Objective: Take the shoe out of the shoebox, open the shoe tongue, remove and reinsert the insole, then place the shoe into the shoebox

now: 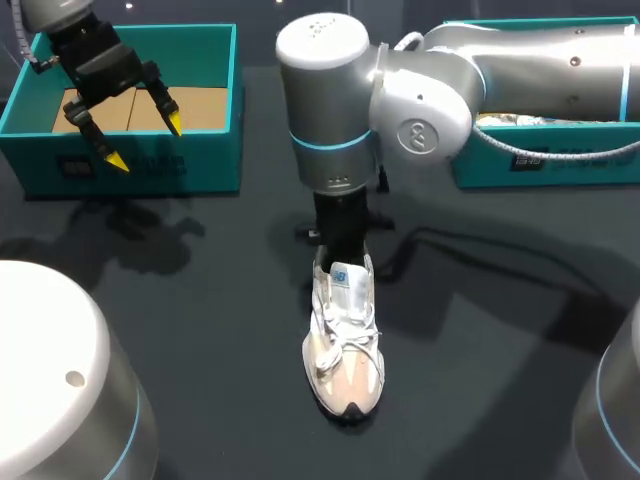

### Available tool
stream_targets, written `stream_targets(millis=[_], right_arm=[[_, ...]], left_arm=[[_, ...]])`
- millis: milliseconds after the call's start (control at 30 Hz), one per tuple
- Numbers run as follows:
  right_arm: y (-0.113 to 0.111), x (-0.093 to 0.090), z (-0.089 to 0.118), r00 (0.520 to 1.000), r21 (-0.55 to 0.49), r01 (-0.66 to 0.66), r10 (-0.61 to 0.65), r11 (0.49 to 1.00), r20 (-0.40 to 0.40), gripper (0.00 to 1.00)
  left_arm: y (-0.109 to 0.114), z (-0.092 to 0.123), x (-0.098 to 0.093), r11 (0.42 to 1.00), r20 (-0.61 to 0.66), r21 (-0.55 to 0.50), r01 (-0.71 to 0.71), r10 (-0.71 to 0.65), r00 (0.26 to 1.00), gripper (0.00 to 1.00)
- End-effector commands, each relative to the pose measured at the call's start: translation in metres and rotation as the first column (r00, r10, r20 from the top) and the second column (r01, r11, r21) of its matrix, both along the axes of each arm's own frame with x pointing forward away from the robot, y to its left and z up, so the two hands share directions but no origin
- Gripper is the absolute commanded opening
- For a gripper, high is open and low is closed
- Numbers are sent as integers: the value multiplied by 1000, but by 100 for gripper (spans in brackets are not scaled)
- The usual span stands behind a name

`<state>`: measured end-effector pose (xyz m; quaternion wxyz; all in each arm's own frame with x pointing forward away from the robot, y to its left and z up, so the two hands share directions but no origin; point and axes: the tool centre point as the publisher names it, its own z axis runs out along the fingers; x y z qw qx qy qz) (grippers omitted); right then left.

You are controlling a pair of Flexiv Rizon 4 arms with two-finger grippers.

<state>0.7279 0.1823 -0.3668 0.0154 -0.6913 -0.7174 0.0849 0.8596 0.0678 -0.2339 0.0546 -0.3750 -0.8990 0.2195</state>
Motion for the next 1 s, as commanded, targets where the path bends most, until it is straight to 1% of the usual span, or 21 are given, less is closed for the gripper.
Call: stream_targets(millis=[33, 167, 200, 233, 333, 433, 533, 600, 667, 700, 900, 1000], right_arm=[[2, 3, 8, 1000, -4, -5, 5, 1000, -16, 0], [6, 1, 9, 999, 11, -10, 10, 1000, -51, 0], [7, 0, 9, 998, 14, -9, 10, 1000, -60, 3], [8, -1, 9, 998, 16, -8, 9, 1000, -67, 8], [10, -6, 10, 997, 18, 2, 0, 1000, -82, 17], [12, -11, 11, 995, 19, 12, -10, 1000, -95, 28], [14, -14, 12, 994, 14, 18, -16, 1000, -112, 41], [16, -15, 12, 993, 10, 22, -20, 1000, -119, 47], [18, -16, 11, 992, 7, 28, -27, 1000, -125, 63], [18, -17, 11, 991, 6, 31, -30, 999, -128, 67], [20, -22, 10, 989, 2, 54, -53, 999, -135, 77], [20, -24, 11, 988, -2, 65, -65, 998, -138, 85]], left_arm=[[1, 0, -1, 1000, 2, 2, 1, -1, 1000, 100], [1, 0, -1, 1000, 2, 2, 1, -1, 1000, 100], [1, 0, -1, 1000, 2, 2, 1, -1, 1000, 100], [1, 0, -1, 1000, 2, 2, 1, -1, 1000, 100], [1, 0, -1, 1000, 2, 2, 1, -1, 1000, 100], [1, 0, -1, 1000, 2, 2, 1, -1, 1000, 100], [1, 0, -1, 1000, 2, 2, 1, -1, 1000, 100], [1, 0, -1, 1000, 2, 2, 1, -1, 1000, 100], [1, 0, -1, 1000, 2, 2, 1, -1, 1000, 100], [1, 0, -1, 1000, 2, 2, 1, -1, 1000, 100], [1, 0, -1, 1000, 2, 2, 1, -1, 1000, 100], [1, 0, -1, 1000, 2, 2, 1, -1, 1000, 100]])
